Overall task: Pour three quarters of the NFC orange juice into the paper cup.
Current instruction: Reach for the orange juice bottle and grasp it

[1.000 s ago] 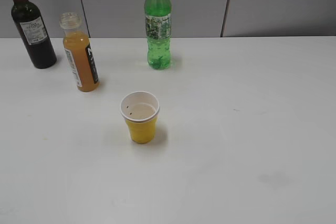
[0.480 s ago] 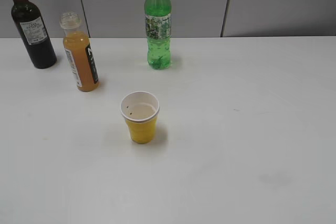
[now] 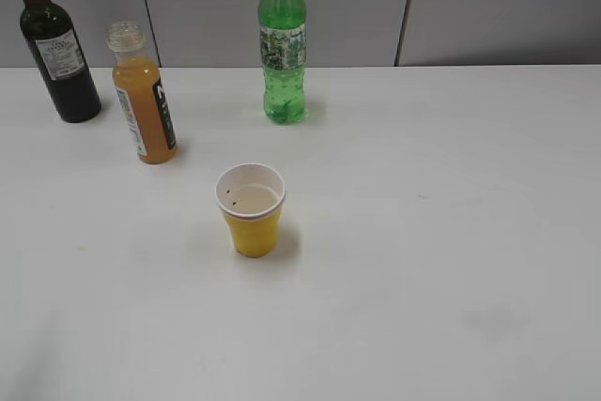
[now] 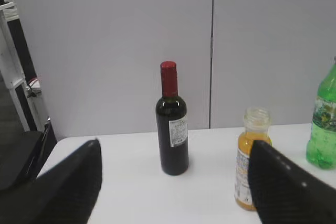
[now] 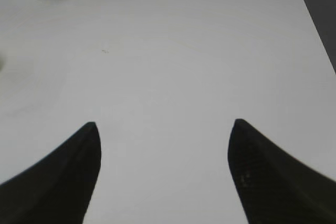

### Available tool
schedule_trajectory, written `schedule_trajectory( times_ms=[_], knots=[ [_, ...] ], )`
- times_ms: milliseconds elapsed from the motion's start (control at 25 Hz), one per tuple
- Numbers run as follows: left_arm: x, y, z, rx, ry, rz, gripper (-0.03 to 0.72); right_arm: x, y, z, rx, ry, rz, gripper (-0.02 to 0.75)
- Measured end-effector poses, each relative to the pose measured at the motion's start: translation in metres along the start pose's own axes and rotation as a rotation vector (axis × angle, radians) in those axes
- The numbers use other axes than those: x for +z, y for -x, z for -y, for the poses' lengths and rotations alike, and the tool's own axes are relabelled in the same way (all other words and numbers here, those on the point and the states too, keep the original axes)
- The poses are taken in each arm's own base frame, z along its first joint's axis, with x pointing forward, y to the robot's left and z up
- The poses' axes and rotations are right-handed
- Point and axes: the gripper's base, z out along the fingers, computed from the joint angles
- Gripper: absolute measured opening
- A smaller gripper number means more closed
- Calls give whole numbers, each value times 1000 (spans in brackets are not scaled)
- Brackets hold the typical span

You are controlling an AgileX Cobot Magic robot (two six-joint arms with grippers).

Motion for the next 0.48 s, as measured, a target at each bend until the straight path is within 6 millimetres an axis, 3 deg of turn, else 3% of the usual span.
schedule_trajectory(
  times_ms=[280, 480],
  knots=[
    [67, -7, -2, -1, 18, 20, 662, 0, 0, 0, 0, 0, 0, 596],
    [110, -24, 2, -9, 8, 13, 662, 0, 0, 0, 0, 0, 0, 596]
  ],
)
